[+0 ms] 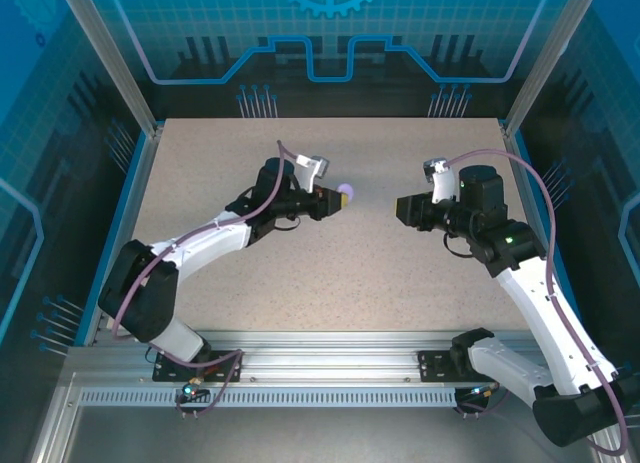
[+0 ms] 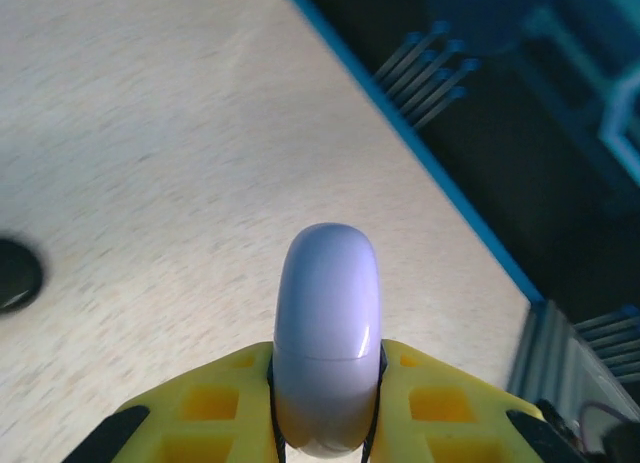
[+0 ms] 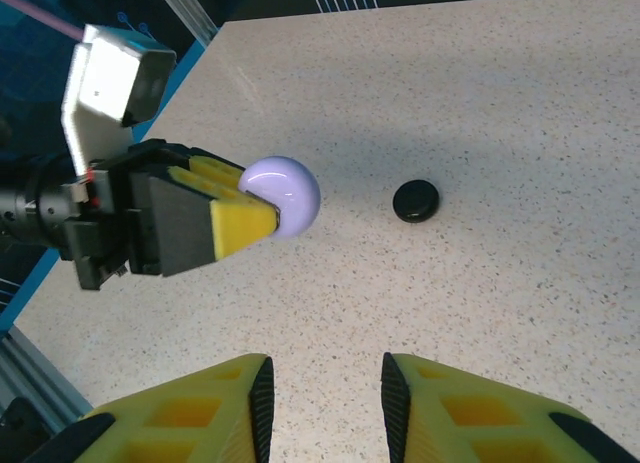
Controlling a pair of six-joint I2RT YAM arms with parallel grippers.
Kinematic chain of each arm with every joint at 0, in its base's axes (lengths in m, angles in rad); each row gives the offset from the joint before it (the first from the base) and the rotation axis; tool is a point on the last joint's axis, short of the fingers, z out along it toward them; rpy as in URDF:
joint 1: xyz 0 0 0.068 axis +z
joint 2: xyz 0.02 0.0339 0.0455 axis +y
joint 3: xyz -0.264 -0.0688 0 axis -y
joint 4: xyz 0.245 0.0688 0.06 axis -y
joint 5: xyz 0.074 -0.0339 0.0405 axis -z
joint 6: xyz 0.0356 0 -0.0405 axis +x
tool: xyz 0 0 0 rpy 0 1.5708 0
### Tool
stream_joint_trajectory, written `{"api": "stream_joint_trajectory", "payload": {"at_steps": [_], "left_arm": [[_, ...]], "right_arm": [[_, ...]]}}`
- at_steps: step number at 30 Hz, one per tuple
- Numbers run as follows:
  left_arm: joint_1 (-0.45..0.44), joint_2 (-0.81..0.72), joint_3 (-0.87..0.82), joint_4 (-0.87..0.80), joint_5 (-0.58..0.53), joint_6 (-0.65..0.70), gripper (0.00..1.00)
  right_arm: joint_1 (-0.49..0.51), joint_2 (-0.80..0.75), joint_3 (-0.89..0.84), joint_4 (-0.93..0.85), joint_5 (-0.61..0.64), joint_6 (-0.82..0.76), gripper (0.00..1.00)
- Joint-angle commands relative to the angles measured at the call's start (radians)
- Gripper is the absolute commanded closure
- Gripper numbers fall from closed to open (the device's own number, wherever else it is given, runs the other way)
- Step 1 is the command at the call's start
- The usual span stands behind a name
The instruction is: Insert the wireless bluetooth earbuds into the charging case
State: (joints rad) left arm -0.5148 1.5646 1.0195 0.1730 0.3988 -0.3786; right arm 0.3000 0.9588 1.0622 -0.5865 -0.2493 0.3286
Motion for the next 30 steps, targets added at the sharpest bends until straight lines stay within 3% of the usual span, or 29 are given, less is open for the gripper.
{"api": "stream_joint_trajectory", "payload": {"at_steps": [1,7,22,30], "left_arm": [[0.037,0.018,-0.010,-0.150,-0.120,-0.069,1.00],[0.092,0.106,0.017,-0.296,-0.133,-0.103,1.00],[0.139,0.279,0.086,-0.367,-0.102,-0.155,1.00],[0.142,0.311,0.087,-0.378,-0.119,-0.161,0.83]], "right_arm": [[0.005,-0.018,0.029,-0.026,0.033,-0.022,0.64],[0.004,-0.016,0.022,-0.027,0.042,-0.022,0.63],[0.005,-0.017,0.021,-0.046,0.055,-0.026,0.63],[0.005,-0.024,0.019,-0.054,0.065,-0.028,0.63]]}}
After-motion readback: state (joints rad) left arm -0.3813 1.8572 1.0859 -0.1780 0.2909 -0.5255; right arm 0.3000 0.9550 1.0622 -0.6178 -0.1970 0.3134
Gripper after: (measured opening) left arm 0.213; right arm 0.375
